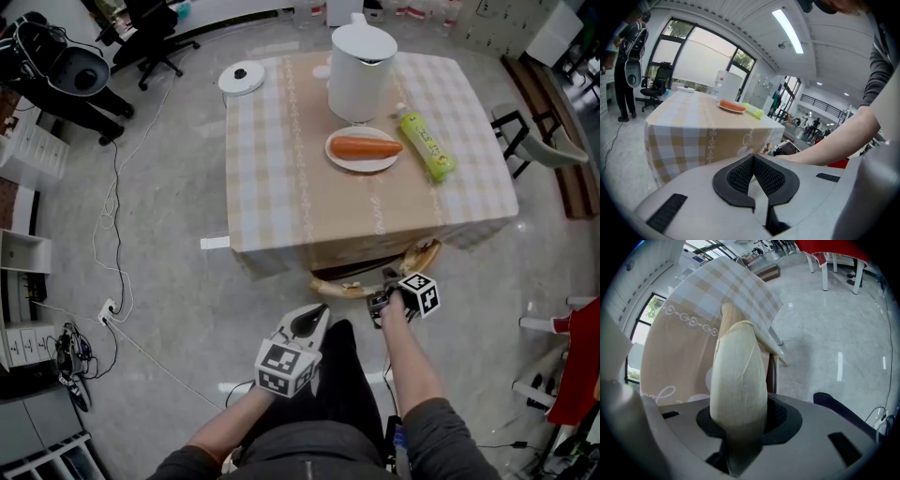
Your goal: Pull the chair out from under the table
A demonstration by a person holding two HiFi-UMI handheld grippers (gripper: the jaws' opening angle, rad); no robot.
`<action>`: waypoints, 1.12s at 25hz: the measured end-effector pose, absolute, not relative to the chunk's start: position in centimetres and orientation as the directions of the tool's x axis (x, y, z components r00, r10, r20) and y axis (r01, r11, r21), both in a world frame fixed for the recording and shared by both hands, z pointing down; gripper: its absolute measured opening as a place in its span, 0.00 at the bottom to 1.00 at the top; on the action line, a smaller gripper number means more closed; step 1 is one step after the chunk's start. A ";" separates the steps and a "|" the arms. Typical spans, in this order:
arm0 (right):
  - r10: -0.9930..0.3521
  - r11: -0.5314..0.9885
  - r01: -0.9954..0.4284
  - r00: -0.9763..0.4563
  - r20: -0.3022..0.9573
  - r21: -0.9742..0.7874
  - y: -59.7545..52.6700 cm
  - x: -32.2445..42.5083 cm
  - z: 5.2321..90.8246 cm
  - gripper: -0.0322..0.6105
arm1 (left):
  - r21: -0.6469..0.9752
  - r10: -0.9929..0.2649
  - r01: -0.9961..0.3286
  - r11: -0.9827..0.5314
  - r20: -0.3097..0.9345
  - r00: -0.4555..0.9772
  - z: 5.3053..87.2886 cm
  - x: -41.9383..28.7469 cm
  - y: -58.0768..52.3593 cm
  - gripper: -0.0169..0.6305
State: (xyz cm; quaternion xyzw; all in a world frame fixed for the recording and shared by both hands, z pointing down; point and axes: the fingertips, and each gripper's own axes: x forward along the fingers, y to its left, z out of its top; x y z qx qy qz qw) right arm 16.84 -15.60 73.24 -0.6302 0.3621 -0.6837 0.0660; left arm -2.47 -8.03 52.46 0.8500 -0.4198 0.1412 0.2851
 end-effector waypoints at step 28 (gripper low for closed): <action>-0.543 -0.744 -0.357 -0.172 0.822 -0.565 -11.5 19.8 73.4 0.27 | 0.366 -0.584 -0.760 -0.538 0.488 0.648 53.0 -1.3 -6.0 0.04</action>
